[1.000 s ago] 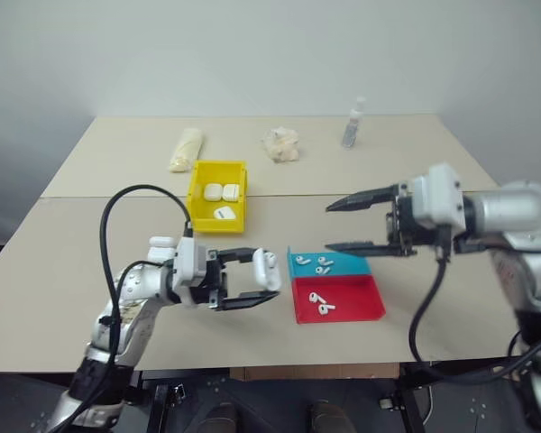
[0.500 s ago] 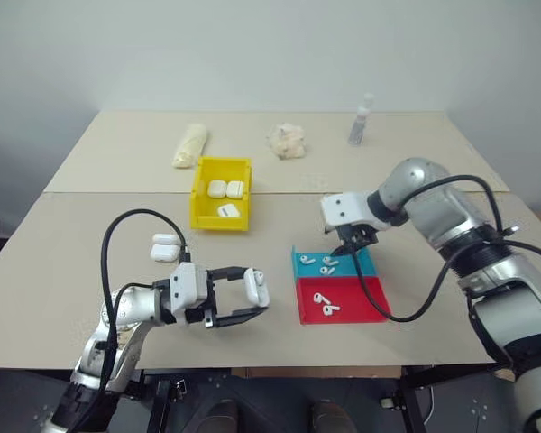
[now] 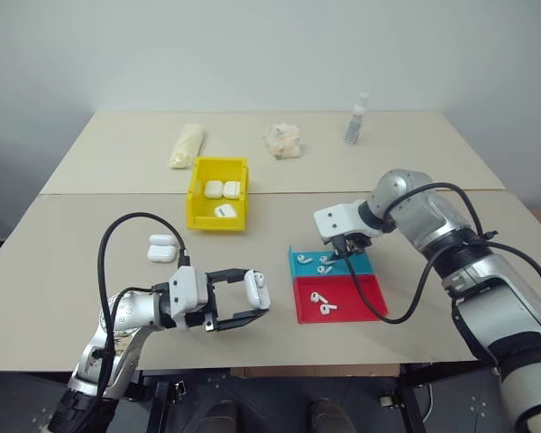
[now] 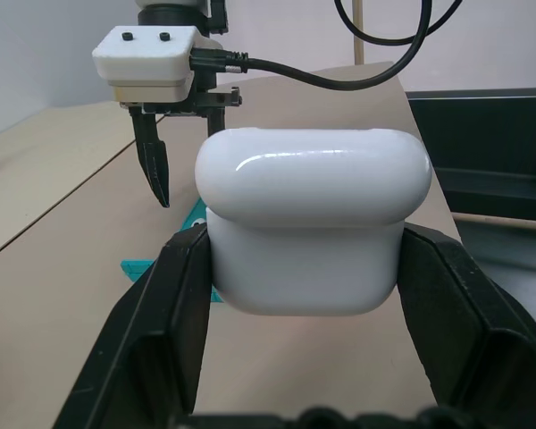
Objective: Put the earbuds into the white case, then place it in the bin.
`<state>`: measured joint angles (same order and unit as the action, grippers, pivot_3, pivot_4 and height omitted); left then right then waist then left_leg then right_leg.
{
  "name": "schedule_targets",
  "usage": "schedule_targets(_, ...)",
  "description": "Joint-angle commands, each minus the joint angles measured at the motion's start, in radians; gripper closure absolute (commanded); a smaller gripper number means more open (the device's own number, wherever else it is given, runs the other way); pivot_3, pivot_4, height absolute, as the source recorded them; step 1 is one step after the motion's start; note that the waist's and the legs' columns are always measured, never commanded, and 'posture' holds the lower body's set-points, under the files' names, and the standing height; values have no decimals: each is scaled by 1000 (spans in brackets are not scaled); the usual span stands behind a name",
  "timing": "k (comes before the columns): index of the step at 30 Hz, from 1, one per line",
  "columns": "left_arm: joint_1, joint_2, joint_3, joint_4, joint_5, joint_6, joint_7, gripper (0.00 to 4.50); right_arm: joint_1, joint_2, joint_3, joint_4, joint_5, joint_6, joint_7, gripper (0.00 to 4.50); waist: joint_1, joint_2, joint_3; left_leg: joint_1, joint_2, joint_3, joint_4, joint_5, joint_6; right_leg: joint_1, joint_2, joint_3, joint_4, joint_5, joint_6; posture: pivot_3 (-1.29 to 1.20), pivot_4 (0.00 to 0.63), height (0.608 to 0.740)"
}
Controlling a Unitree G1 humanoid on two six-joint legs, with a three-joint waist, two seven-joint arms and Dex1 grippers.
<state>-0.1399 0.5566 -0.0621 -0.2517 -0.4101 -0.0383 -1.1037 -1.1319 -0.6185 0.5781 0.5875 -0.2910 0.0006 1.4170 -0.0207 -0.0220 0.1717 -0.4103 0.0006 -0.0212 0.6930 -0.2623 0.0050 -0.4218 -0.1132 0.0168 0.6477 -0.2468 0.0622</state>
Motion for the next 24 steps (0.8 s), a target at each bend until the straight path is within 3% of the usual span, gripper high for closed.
schedule_targets(1,-10,4,0,-23,-8,-2,0,1724,-2,-1,-30,-12,-2,-16,2,2068,0,0,0,0,0,0,0,0,0,0,0,0,0,0,0,0,150,740)
schedule_targets(24,-24,-13,-16,-7,9,-19,18,1724,5,57,-32,64,-47,-34,-33,2068,-6,0,0,0,0,0,0,0,-1,0,0,0,0,0,0,0,150,740)
